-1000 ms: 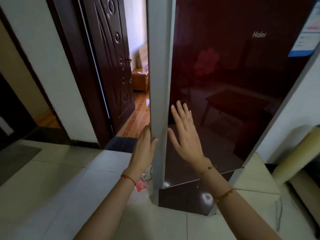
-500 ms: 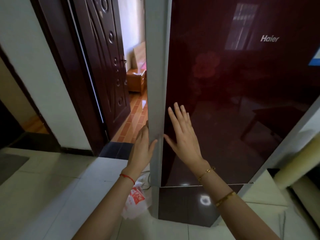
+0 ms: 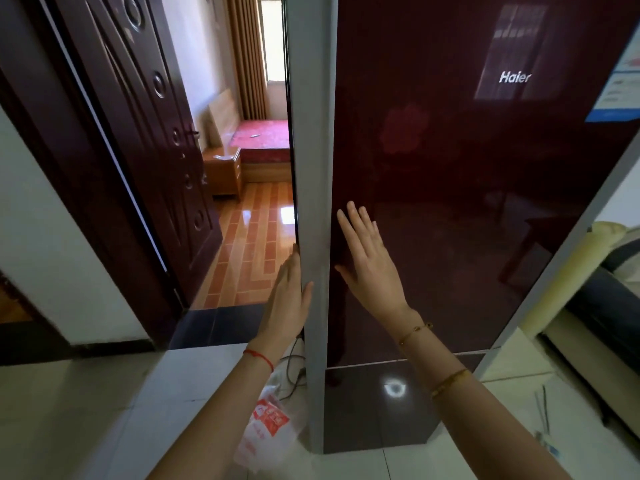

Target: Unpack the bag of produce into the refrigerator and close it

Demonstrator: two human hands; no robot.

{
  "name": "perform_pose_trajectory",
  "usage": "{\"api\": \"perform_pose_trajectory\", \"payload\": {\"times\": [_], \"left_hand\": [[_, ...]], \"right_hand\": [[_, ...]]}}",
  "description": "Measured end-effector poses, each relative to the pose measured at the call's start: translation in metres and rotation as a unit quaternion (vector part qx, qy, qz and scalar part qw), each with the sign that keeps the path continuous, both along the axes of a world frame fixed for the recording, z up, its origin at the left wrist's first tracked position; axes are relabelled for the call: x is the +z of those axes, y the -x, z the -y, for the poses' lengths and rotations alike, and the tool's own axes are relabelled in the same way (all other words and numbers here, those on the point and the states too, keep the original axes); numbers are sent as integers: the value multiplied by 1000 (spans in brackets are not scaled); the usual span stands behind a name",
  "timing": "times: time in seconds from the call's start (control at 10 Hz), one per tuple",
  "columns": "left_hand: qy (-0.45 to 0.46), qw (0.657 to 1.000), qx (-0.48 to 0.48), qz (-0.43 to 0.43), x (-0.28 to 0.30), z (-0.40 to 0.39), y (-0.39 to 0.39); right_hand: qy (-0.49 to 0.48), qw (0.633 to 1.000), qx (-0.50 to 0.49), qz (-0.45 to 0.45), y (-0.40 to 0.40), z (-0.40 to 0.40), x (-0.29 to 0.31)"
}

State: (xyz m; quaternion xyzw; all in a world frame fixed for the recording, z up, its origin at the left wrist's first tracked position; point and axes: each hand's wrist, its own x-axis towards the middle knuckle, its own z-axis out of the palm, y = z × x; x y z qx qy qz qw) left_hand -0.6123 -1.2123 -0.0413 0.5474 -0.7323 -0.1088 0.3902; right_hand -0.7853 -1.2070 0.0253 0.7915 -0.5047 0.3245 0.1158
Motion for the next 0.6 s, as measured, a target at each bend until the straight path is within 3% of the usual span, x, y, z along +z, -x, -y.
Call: {"api": "perform_pose_trajectory", "payload": {"times": [0.4,0.6], "left_hand": [[-23,995,-95,12,12,6,-27],[-13,995,-82,54,26,-1,-41]], "right_hand": [[-28,998,-47,15,-14,7,3],[-34,998,-54,15,-17,-7,10]]}}
